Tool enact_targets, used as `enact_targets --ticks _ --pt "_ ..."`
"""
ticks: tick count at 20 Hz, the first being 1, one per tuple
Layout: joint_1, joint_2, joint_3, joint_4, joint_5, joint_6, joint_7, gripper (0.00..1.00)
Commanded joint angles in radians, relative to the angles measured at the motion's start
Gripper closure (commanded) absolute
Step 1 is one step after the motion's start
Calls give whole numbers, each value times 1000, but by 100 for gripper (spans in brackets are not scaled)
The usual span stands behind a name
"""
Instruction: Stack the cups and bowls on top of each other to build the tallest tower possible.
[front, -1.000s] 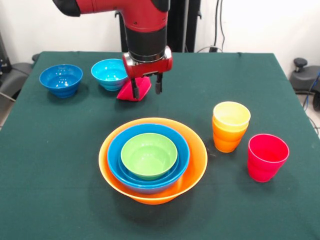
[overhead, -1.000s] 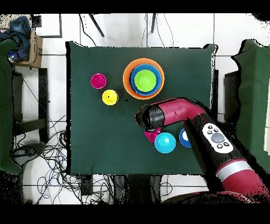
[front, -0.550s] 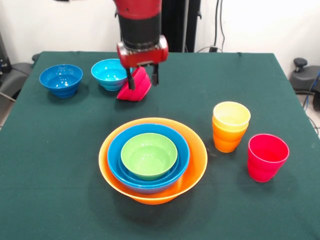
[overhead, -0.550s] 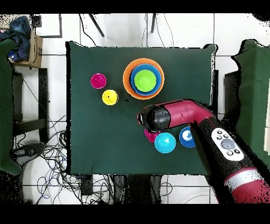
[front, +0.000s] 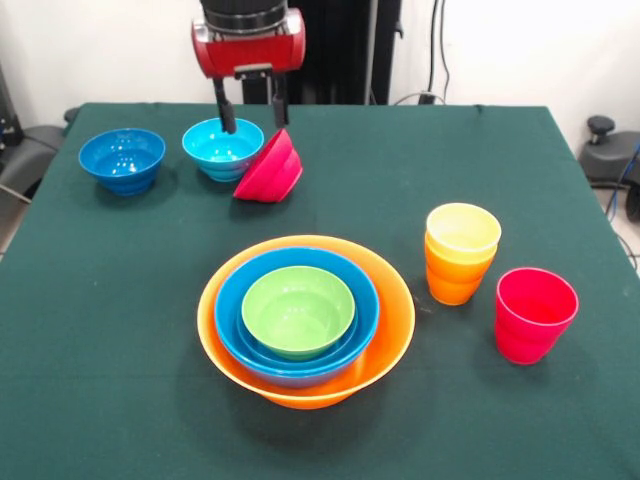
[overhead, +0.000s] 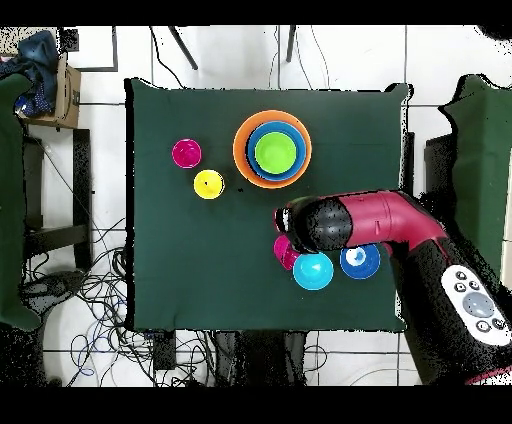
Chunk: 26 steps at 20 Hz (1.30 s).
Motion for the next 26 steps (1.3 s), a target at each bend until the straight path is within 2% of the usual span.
enact_targets --ticks 1,16,26 --pt "22 -12 56 51 -2 104 -192 0" --pt "40 -53 44 175 -72 26 -162 0" --pt "78 40 -15 134 -195 -41 -104 0"
